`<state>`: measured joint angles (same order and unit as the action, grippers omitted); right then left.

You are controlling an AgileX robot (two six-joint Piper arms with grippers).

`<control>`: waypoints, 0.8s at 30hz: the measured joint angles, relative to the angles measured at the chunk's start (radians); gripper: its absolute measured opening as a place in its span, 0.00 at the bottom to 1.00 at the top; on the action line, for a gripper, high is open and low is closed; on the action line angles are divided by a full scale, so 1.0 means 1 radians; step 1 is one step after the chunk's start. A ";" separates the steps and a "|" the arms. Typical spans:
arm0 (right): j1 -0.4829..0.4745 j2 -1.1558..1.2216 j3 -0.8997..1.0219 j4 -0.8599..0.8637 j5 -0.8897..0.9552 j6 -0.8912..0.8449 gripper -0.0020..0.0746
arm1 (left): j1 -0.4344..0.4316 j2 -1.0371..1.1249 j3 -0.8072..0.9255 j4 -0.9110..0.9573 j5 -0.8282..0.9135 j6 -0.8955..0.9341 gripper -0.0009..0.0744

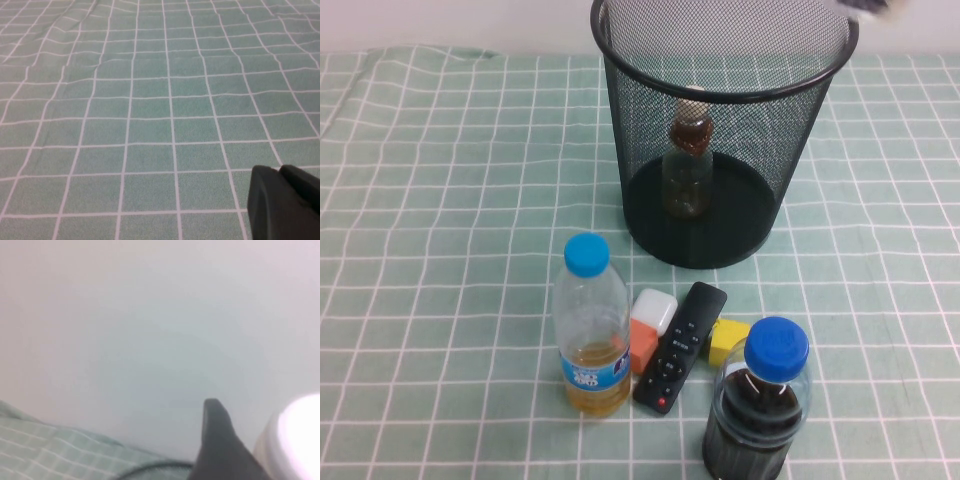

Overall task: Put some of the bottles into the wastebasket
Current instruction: Place the bottle in the trash can

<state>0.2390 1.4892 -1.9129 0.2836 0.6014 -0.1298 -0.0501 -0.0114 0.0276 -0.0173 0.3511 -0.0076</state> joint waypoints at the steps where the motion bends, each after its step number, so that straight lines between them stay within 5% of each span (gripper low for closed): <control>1: 0.000 0.044 -0.045 0.032 0.000 -0.028 0.46 | 0.000 0.000 0.000 0.000 0.000 0.000 0.01; 10: 0.002 0.455 -0.344 0.234 0.034 -0.190 0.46 | 0.000 0.000 0.000 0.000 0.000 0.000 0.01; 24: 0.080 0.656 -0.371 0.048 0.128 -0.228 0.46 | 0.000 0.000 0.000 0.000 0.000 0.000 0.01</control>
<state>0.3185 2.1455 -2.2837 0.3317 0.7295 -0.3578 -0.0501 -0.0114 0.0276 -0.0173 0.3511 -0.0076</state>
